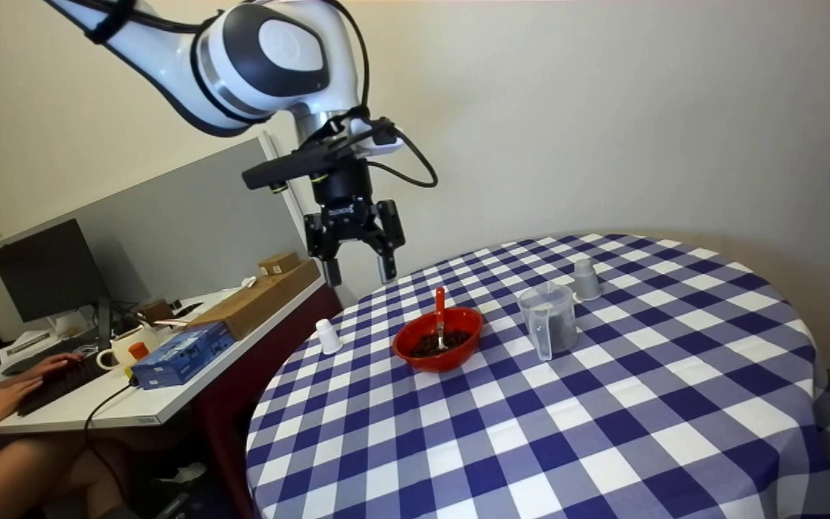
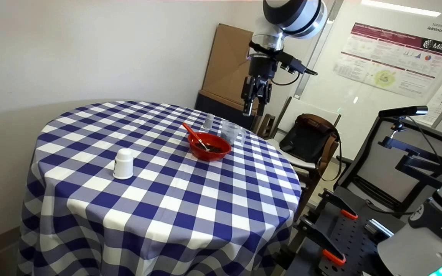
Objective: Pour some of the contents of the jar into the bowl
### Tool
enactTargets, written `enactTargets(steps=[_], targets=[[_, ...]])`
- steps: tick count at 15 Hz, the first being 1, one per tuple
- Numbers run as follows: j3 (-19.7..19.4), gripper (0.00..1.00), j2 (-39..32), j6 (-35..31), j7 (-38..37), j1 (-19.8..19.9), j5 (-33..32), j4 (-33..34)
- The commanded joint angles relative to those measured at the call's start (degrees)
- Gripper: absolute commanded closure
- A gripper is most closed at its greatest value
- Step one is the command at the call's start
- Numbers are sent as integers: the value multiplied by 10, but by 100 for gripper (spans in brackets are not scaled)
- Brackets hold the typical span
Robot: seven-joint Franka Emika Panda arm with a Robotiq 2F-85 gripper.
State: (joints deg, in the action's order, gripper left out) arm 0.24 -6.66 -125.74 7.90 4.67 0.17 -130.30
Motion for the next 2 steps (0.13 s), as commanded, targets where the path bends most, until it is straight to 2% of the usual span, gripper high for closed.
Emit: enactTargets(steps=[1,2], targets=[[-6,0,20,2,-3,-13,1,-16],[-6,0,36,2,-6,-17,0,-30]])
